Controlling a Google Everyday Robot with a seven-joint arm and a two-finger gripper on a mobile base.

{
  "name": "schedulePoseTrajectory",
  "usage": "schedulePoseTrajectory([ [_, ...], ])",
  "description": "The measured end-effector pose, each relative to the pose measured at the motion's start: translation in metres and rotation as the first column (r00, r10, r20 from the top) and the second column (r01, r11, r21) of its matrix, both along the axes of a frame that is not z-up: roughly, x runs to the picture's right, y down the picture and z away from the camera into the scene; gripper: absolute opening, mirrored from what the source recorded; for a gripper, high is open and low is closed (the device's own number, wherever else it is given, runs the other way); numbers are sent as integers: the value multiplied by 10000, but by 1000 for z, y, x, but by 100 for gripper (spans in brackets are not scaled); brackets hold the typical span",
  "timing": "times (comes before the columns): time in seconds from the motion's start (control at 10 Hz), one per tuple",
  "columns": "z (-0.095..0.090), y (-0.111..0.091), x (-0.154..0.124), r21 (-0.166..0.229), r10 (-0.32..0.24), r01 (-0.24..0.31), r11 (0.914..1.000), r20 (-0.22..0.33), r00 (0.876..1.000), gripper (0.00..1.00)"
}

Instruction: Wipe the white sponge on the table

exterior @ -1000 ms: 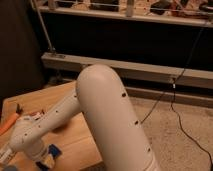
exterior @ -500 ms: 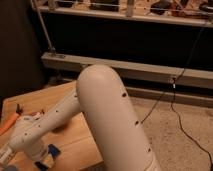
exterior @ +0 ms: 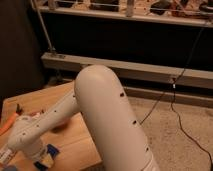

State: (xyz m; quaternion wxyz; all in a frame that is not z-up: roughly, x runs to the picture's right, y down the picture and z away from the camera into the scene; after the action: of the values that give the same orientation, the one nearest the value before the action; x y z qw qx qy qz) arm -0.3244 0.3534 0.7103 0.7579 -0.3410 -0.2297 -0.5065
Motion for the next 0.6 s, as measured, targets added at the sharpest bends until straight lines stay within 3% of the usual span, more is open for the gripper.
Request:
schedulePoseTrajectory([
  [0.4,5,8,-37,-142,-850,858,9962,525,9950,37],
  [0.6,11,-1,-60,24,-1158,1160,9932,790,9901,37],
])
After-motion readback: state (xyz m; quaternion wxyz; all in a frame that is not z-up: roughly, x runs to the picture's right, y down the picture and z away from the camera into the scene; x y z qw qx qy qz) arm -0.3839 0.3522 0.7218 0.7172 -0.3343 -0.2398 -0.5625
